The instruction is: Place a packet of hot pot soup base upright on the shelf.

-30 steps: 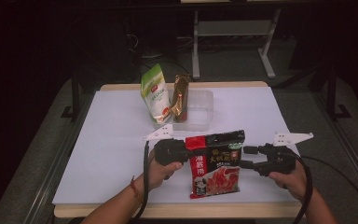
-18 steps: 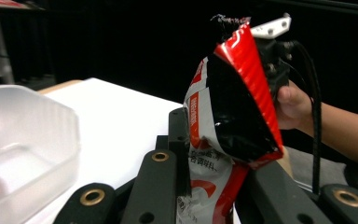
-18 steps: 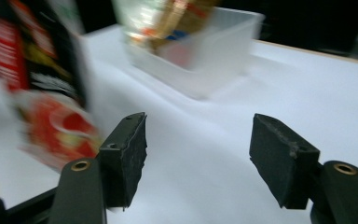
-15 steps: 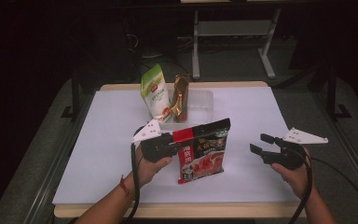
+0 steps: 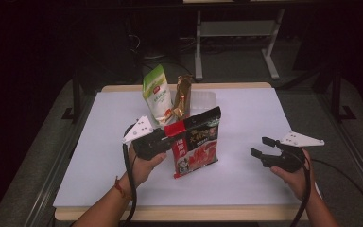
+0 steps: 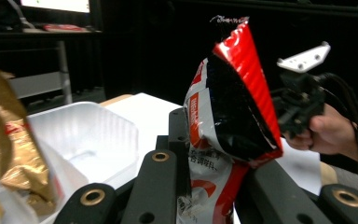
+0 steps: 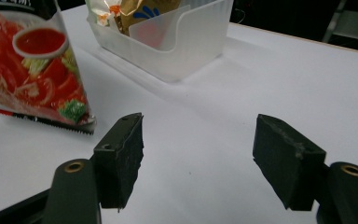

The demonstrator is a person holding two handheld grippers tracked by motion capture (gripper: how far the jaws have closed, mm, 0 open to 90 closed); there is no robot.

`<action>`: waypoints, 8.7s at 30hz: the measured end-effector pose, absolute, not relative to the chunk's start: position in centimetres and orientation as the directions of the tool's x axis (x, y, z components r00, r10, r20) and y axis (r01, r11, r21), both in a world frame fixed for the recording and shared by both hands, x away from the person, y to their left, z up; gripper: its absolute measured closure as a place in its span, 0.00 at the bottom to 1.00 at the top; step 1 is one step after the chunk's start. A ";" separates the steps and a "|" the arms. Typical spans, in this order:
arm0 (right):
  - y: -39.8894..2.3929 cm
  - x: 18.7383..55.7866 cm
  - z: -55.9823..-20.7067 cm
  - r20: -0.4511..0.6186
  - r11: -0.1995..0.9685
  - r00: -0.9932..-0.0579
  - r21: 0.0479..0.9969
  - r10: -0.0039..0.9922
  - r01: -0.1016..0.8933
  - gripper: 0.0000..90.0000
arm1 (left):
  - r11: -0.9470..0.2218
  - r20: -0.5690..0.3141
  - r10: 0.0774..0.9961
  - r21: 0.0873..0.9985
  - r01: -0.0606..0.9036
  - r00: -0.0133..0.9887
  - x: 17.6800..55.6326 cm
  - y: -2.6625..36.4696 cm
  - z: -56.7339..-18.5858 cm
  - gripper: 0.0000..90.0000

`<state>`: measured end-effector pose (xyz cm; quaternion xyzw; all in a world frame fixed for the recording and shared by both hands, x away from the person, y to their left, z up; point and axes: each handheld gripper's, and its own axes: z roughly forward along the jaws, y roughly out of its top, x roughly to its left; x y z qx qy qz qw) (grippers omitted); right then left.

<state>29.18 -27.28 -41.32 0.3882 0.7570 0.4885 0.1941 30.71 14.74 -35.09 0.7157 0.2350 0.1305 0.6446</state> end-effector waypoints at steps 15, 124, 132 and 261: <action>-26.2 28.0 -41.9 -0.081 0.358 -0.623 0.872 0.778 0.333 0.33 | -0.041 -0.081 0.584 0.991 0.129 0.808 30.9 15.5 -33.7 0.89; -25.1 27.2 -42.5 -0.140 0.369 -0.618 0.892 0.774 0.260 0.27 | -0.098 -0.012 0.801 0.984 0.151 0.598 43.6 6.4 -36.9 0.83; -25.0 27.2 -42.6 -0.137 0.371 -0.621 0.890 0.772 0.265 0.27 | -0.169 0.036 0.783 0.973 0.156 0.621 43.5 7.0 -36.9 0.81; -23.2 26.4 -42.3 -0.239 0.484 -0.622 0.836 0.746 0.259 0.28 | -0.535 0.253 0.625 0.827 0.170 0.739 30.0 26.9 -40.1 0.28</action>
